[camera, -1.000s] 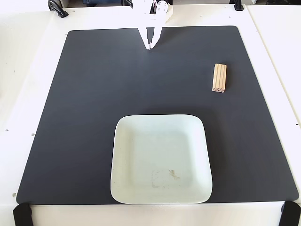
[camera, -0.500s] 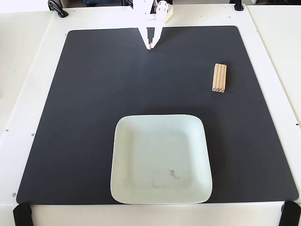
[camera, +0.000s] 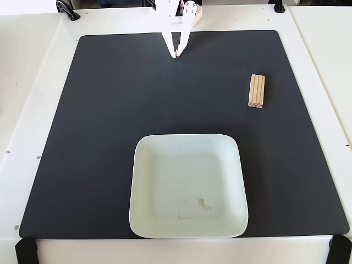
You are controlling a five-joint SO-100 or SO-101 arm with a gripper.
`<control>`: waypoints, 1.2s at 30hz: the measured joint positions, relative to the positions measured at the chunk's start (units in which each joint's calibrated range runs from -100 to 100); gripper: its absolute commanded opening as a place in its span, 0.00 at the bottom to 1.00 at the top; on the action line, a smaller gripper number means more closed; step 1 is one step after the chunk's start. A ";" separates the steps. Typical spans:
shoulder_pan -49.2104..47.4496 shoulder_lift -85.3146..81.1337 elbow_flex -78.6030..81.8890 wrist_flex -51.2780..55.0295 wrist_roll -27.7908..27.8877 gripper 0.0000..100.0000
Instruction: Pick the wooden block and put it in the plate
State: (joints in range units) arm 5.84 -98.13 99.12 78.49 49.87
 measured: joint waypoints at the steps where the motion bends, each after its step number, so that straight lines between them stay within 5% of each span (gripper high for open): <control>1: 0.00 0.00 0.00 0.00 0.00 0.01; 36: 0.00 0.00 -0.18 0.00 0.26 0.01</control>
State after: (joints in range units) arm 5.84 -98.13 98.95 78.49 50.13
